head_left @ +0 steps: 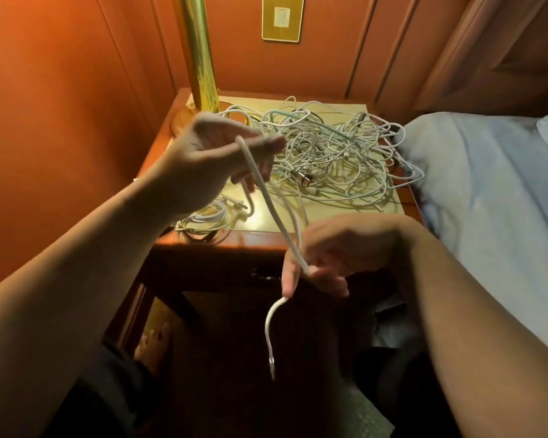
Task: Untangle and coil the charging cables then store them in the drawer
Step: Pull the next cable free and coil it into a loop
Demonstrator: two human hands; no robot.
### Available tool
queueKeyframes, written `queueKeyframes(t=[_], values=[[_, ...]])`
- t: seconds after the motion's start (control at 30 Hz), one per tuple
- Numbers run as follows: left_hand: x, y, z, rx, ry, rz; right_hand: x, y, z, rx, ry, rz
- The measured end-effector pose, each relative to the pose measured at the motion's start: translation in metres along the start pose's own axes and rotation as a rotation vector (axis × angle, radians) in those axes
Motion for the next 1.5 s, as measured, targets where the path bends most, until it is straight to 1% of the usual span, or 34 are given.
queueKeyframes(t=[0.07, 0.13, 0.17, 0.2, 0.23, 0.27, 0.3, 0.33, 0.37, 0.4, 0.47, 0.53, 0.6, 0.63, 0.7, 0.77, 0.83, 0.93, 1.0, 1.07, 1.13, 1.2, 1.23, 1.3, 1.33, 1.43, 1.47, 1.5], values=[[0.013, 0.011, -0.010, -0.109, -0.018, -0.007, 0.022, 0.004, 0.006, 0.067, 0.244, -0.179], [0.027, 0.033, -0.024, -0.243, -0.003, -0.004, 0.044, -0.002, 0.004, 0.206, 0.480, -0.307], [0.031, 0.040, -0.030, -0.290, -0.023, 0.035, 0.050, -0.009, 0.000, 0.306, 0.552, -0.362], [0.027, 0.044, -0.032, -0.286, -0.061, 0.090, 0.052, -0.016, -0.005, 0.406, 0.573, -0.405], [0.021, 0.047, -0.032, -0.265, -0.118, 0.149, 0.050, -0.024, -0.008, 0.500, 0.532, -0.425], [0.014, 0.050, -0.033, -0.250, -0.172, 0.187, 0.045, -0.032, -0.009, 0.580, 0.431, -0.418], [0.011, 0.054, -0.036, -0.246, -0.222, 0.211, 0.036, -0.037, -0.009, 0.632, 0.289, -0.366], [0.009, 0.058, -0.037, -0.250, -0.256, 0.176, 0.026, -0.038, -0.008, 0.642, 0.136, -0.279], [0.006, 0.062, -0.037, -0.251, -0.295, 0.092, 0.016, -0.038, -0.008, 0.638, 0.006, -0.199], [0.003, 0.063, -0.036, -0.240, -0.339, -0.014, 0.006, -0.038, -0.010, 0.639, -0.089, -0.148], [-0.006, 0.062, -0.034, -0.230, -0.433, -0.178, -0.009, -0.039, -0.016, 0.638, -0.219, -0.066], [-0.010, 0.061, -0.033, -0.254, -0.477, -0.272, -0.018, -0.035, -0.021, 0.533, -0.314, 0.036], [-0.010, 0.061, -0.031, -0.290, -0.475, -0.337, -0.027, -0.028, -0.022, 0.417, -0.403, 0.131], [-0.009, 0.061, -0.029, -0.314, -0.459, -0.369, -0.031, -0.030, -0.024, 0.424, -0.458, 0.174], [-0.006, 0.060, -0.024, -0.352, -0.391, -0.386, -0.040, -0.040, -0.027, 0.506, -0.586, 0.264], [-0.008, 0.055, -0.018, -0.370, -0.326, -0.324, -0.047, -0.052, -0.037, 0.604, -0.703, 0.355], [-0.011, 0.052, -0.018, -0.399, -0.299, -0.236, -0.050, -0.066, -0.052, 0.698, -0.788, 0.474], [-0.011, 0.055, -0.020, -0.418, -0.295, -0.200, -0.048, -0.082, -0.066, 0.779, -0.879, 0.612], [-0.017, 0.061, -0.019, -0.422, -0.326, -0.154, -0.044, -0.089, -0.069, 0.792, -0.925, 0.707], [-0.027, 0.068, -0.020, -0.432, -0.411, -0.142, -0.041, -0.092, -0.069, 0.797, -0.959, 0.781], [-0.030, 0.074, -0.022, -0.435, -0.480, -0.291, -0.038, -0.096, -0.068, 0.829, -0.967, 0.797], [-0.017, 0.082, -0.024, -0.486, -0.452, -0.522, -0.037, -0.097, -0.067, 0.882, -0.936, 0.712], [-0.005, 0.085, -0.024, -0.525, -0.411, -0.656, -0.039, -0.095, -0.065, 0.919, -0.895, 0.604], [0.023, 0.086, -0.026, -0.573, -0.314, -0.931, -0.045, -0.083, -0.056, 0.961, -0.751, 0.284], [0.032, 0.084, -0.024, -0.555, -0.278, -1.054, -0.046, -0.073, -0.046, 0.947, -0.665, 0.130], [0.047, 0.066, -0.019, -0.412, -0.174, -1.291, -0.043, -0.038, -0.012, 0.801, -0.393, -0.393], [0.048, 0.059, -0.017, -0.360, -0.147, -1.353, -0.036, -0.027, 0.000, 0.723, -0.268, -0.542], [0.046, 0.051, -0.014, -0.294, -0.141, -1.421, -0.027, -0.019, 0.009, 0.643, -0.145, -0.631]])
Point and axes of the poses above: each hand's wrist, its own z-axis towards the middle knuckle, its own y-axis out of the palm, x = y × z, the point moved 8 cm from there along z, towards the middle knuckle, and after that the axes turned 6 degrees about z, right-handed, at the moved point
